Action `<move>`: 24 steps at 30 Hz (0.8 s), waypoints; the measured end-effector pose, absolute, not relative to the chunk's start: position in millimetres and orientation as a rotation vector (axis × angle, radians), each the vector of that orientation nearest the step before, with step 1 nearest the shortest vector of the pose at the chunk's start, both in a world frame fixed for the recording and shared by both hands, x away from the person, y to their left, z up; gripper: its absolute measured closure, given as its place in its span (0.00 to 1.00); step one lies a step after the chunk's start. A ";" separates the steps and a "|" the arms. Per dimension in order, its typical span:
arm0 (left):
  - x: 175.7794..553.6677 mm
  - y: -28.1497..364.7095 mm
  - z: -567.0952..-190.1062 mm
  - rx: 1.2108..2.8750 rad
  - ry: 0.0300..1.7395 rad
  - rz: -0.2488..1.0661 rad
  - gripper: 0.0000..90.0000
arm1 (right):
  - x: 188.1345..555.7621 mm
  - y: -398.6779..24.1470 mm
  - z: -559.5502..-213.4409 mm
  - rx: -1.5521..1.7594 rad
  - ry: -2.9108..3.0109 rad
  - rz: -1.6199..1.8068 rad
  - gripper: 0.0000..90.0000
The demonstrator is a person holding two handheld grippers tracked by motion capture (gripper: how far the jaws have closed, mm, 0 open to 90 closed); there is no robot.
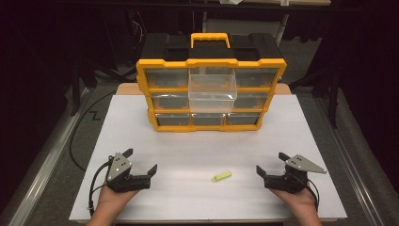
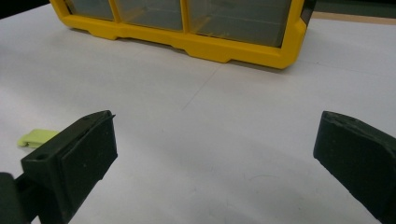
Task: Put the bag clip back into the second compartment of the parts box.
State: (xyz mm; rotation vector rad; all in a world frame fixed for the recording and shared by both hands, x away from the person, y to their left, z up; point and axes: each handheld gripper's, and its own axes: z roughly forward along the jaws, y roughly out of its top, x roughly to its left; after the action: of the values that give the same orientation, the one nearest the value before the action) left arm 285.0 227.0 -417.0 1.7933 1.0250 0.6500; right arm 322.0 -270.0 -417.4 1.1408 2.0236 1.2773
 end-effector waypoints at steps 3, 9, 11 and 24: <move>285.6 226.9 -417.3 1.787 1.027 0.646 0.01 | 322.0 -269.6 -417.7 1.133 2.023 1.265 0.00; 288.3 227.9 -418.0 1.765 1.030 0.623 0.00 | 320.8 -270.1 -418.1 1.136 2.020 1.246 0.00; 288.9 228.2 -418.2 1.769 1.032 0.613 0.00 | 320.6 -270.4 -417.5 1.139 2.016 1.247 0.00; 287.5 229.1 -416.4 1.743 1.006 0.612 0.00 | 324.9 -266.2 -411.4 1.146 2.006 1.241 0.00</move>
State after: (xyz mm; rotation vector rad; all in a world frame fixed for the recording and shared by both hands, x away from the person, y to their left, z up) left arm 287.5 229.1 -416.4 1.7430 1.0056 0.6125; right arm 324.9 -266.2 -411.4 1.1460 2.0063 1.2414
